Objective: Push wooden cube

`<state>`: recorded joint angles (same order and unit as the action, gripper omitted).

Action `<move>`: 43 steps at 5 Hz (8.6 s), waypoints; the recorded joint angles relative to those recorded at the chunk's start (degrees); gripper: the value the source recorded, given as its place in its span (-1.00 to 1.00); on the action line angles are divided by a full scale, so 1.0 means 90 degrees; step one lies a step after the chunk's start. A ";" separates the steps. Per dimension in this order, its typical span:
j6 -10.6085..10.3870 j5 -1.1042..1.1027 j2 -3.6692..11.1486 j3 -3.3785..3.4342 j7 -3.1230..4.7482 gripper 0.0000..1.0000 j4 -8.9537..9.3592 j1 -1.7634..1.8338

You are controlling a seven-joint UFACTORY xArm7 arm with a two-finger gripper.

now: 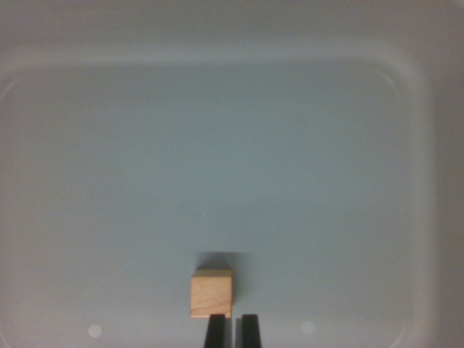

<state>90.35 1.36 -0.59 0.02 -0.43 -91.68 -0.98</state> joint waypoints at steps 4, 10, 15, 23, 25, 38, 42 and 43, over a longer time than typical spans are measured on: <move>0.0000 0.0000 0.0000 0.0000 0.0000 -1.00 0.0000 0.0000; -0.0120 -0.0011 0.0000 0.0010 -0.0017 -1.00 0.0134 0.0004; -0.0478 -0.0046 -0.0001 0.0039 -0.0069 -1.00 0.0532 0.0017; -0.1234 -0.0118 -0.0004 0.0099 -0.0178 -1.00 0.1374 0.0044; -0.1450 -0.0139 -0.0004 0.0117 -0.0209 -1.00 0.1616 0.0051; -0.3003 -0.0287 -0.0009 0.0242 -0.0432 -1.00 0.3346 0.0106; -0.3534 -0.0338 -0.0011 0.0285 -0.0509 -1.00 0.3937 0.0125; -0.3801 -0.0363 -0.0011 0.0307 -0.0547 -1.00 0.4235 0.0135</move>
<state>56.14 -1.91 -0.70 2.78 -5.36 -53.56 0.23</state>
